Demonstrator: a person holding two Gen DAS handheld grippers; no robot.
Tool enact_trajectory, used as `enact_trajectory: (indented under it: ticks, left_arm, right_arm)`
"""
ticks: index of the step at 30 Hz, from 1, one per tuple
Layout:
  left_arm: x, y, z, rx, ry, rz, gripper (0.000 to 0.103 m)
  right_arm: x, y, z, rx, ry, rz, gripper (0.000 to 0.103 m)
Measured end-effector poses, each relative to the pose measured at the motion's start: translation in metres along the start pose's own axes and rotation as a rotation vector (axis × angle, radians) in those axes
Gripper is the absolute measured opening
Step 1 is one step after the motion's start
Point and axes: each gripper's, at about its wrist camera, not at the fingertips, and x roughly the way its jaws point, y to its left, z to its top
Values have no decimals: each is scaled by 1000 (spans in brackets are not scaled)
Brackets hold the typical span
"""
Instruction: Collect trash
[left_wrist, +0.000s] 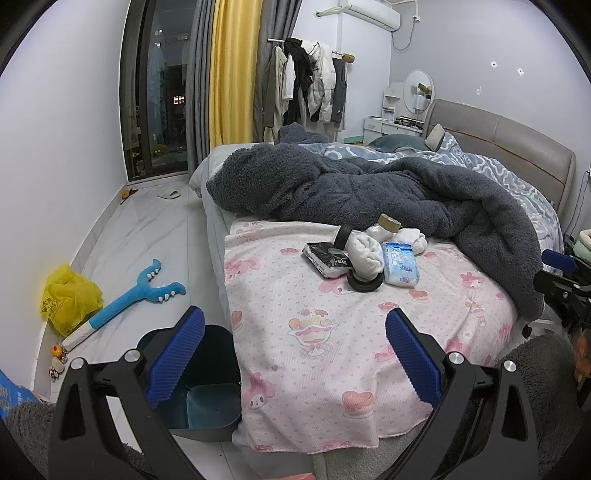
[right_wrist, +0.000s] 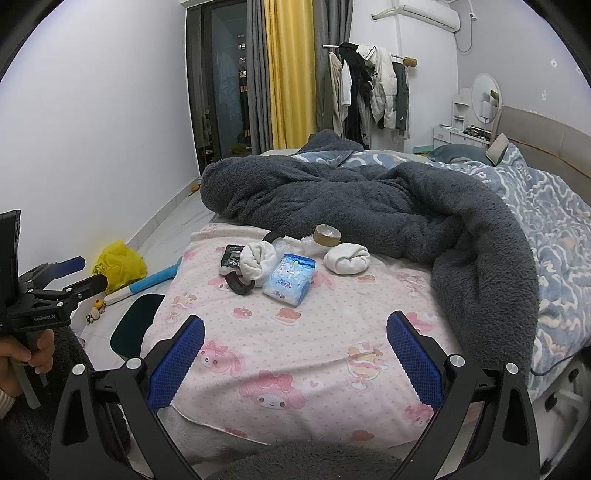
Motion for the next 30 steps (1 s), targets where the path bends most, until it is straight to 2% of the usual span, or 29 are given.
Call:
enact_trajectory:
  ticks: [30]
  left_arm:
    - [0,0,0,3,2,2,100]
  right_arm:
    - [1,0,0,4,2,3,100]
